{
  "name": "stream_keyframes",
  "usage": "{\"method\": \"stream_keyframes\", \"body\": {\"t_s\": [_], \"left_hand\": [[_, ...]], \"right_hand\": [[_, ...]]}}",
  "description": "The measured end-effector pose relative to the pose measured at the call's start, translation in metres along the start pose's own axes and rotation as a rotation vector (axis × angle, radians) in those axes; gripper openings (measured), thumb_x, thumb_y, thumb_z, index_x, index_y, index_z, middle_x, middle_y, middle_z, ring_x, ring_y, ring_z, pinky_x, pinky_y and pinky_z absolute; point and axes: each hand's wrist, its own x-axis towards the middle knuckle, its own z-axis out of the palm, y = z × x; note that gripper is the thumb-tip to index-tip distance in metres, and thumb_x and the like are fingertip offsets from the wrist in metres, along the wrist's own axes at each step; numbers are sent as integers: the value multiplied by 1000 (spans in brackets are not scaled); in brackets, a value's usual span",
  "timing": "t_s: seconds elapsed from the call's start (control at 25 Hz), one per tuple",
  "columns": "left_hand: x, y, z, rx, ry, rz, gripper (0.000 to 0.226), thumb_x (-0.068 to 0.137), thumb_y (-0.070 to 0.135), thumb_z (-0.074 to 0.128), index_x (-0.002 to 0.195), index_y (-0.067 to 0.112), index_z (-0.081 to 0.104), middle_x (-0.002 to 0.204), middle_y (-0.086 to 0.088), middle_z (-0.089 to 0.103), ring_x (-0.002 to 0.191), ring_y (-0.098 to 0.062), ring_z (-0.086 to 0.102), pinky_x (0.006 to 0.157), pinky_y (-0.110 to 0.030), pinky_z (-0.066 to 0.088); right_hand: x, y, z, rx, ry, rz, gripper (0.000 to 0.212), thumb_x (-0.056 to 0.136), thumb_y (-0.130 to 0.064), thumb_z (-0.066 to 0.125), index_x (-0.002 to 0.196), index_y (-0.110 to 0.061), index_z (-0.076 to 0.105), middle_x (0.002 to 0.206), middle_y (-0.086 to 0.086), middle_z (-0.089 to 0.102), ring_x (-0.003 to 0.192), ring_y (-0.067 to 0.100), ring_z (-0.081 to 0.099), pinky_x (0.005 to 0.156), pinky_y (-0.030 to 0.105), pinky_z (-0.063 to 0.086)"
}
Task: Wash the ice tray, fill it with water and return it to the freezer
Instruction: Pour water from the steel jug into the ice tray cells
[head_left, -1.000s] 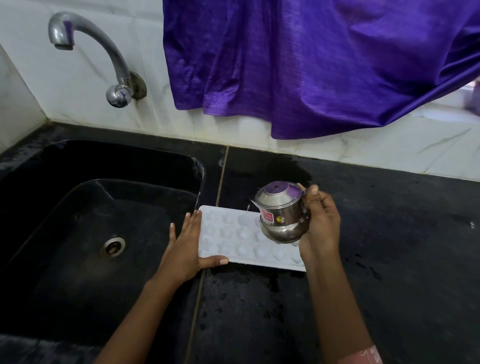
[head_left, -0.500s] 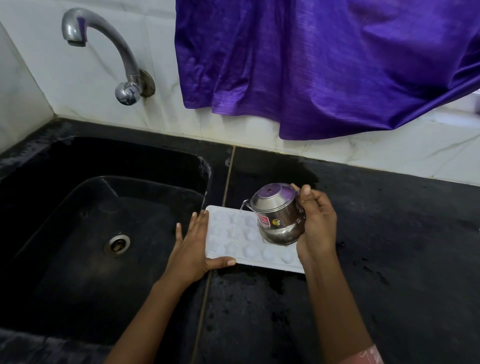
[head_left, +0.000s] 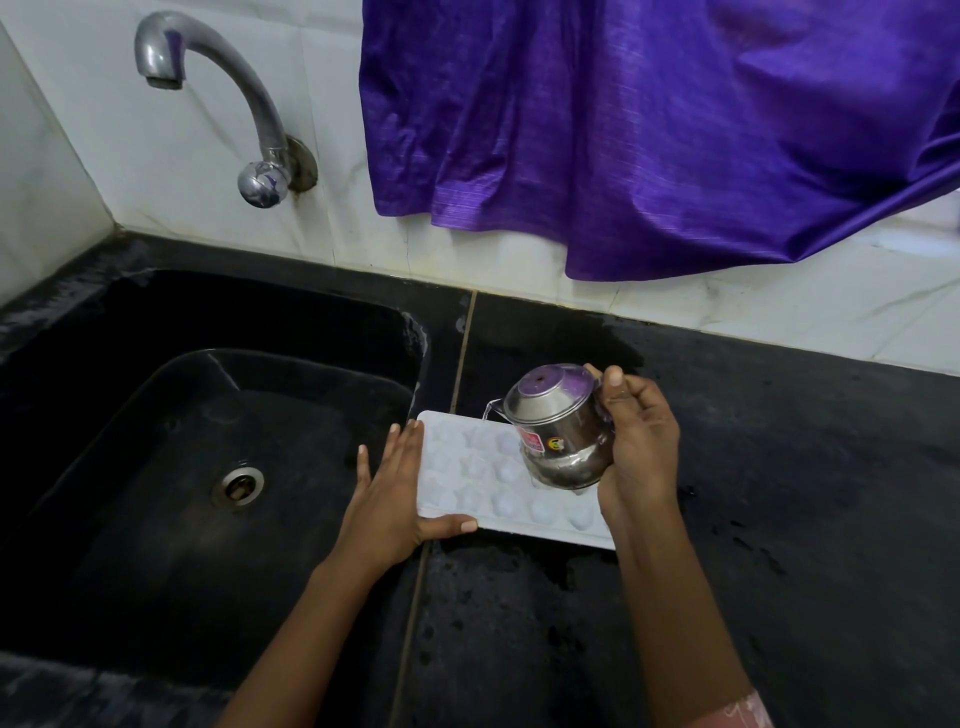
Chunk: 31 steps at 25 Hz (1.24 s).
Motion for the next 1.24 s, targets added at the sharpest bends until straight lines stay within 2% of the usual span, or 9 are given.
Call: {"method": "stream_keyframes", "body": {"t_s": [0.48,0.68,1.0,1.24], "left_hand": [[0,0,0,11,1,-3,146,34,101,24,149,16,-8,158,4,-6,137,-1,-19,107,-33,-23],[-1,2,-1,3,6,-1,147,33,101,23,148,15,-8,158,4,-5,137,-1,-19,107,-32,-23],[-2,3,-2,6,14,0,148,32,102,21,148,15,-9,157,5,-8,137,-2,-22,107,-32,-23],[-1,2,-1,10,23,3,147,34,102,21,148,14,-7,157,4,-8,138,-3,-22,108,-30,-23]], "right_hand": [[0,3,0,27,0,15,10,86,-16,59,77,-13,57,92,4,69,82,6,68,71,20,54],[3,5,-1,146,-2,64,13,78,-25,62,77,-13,57,86,0,73,87,12,68,82,30,54],[0,6,11,107,-38,90,10,87,-18,57,80,-12,58,91,2,71,86,12,68,84,32,54],[-2,9,19,63,-67,77,8,88,-14,57,83,-9,59,93,5,69,81,7,68,75,21,56]]}}
